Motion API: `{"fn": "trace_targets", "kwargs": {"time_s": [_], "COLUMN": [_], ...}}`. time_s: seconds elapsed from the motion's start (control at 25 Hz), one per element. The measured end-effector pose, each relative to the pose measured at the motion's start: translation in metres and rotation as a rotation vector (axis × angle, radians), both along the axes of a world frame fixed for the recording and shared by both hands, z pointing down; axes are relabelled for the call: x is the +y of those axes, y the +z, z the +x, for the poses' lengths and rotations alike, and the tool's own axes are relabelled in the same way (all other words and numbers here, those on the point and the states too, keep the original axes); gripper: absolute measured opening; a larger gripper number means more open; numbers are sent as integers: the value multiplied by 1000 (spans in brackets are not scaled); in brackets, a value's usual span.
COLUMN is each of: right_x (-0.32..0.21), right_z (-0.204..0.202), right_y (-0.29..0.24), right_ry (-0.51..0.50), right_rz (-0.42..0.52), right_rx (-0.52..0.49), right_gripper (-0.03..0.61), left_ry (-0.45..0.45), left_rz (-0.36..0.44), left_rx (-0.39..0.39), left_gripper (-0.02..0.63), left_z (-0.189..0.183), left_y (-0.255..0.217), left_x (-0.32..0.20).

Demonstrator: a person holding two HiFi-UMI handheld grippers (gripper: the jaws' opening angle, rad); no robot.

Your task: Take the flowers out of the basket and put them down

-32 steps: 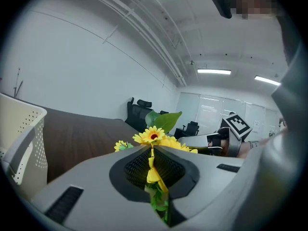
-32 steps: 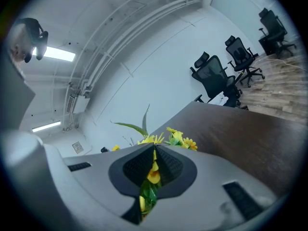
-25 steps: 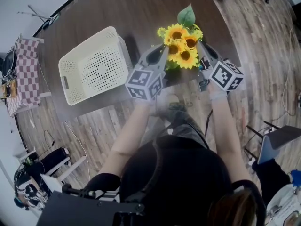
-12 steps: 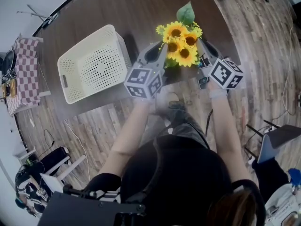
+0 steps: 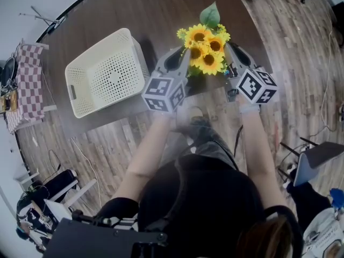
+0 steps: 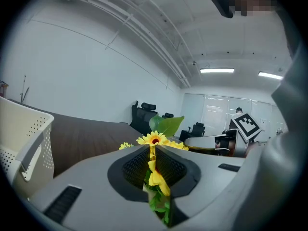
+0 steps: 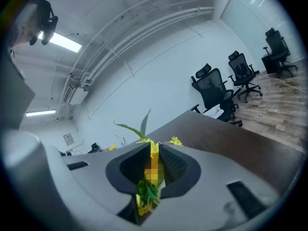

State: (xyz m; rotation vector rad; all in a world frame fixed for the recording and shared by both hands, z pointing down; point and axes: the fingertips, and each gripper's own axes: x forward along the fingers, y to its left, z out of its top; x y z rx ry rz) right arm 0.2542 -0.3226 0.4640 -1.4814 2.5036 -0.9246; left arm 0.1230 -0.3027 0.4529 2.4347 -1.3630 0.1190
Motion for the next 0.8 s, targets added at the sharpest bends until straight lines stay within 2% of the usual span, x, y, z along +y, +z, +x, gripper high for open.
{"fn": "trace_targets", "kwargs": {"time_s": [0.56, 0.8], "right_x": [17, 26], "right_z": [-4, -9], "right_y": [-7, -28], "right_ry": [-10, -17], "right_rz": [31, 139], "right_rx": [-3, 11], "right_gripper": [54, 47], "left_ry": [-22, -9], "left_rz": [32, 45], "left_rx": [1, 6], "left_gripper": [48, 39], "left_z": [-7, -6], "left_y": [-11, -14], "left_x": [10, 18]}}
